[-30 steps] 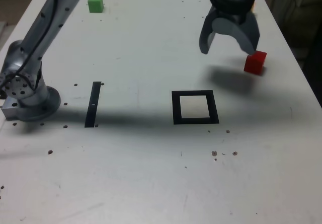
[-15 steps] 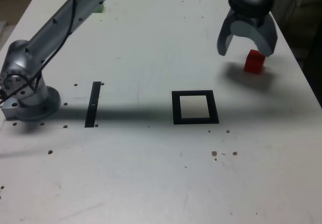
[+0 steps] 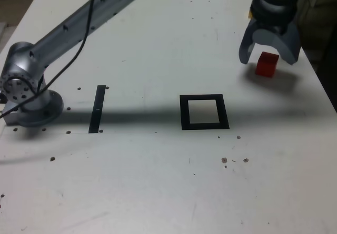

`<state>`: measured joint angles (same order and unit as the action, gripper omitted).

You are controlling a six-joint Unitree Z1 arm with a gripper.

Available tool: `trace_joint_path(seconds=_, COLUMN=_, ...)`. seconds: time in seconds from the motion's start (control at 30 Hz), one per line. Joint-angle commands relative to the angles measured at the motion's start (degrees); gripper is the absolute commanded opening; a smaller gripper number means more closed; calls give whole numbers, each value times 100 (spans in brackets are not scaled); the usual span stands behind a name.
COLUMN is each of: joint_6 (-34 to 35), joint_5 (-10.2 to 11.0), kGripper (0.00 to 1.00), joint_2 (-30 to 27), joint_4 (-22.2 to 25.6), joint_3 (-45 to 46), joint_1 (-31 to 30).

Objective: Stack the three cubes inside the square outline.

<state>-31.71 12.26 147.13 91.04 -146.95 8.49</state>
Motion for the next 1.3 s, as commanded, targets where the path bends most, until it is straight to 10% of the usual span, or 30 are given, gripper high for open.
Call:
trace_joint_path(seconds=0.0, joint_6=-11, joint_5=-17, kGripper=98, joint_2=98, joint_4=63, joint_3=-93, joint_1=-5)
trace_joint_path(seconds=0.3, joint_6=-1, joint_5=-28, kGripper=88, joint_2=309, joint_4=117, joint_3=-299, joint_1=-6)
trace_joint_path(seconds=0.83, joint_6=157, joint_5=99, kGripper=33, joint_2=361, joint_4=83, joint_3=-385, joint_1=-36)
trace_joint_path(seconds=1.27, joint_6=108, joint_5=101, kGripper=30, joint_2=402, joint_4=111, joint_3=-484, joint_1=-46)
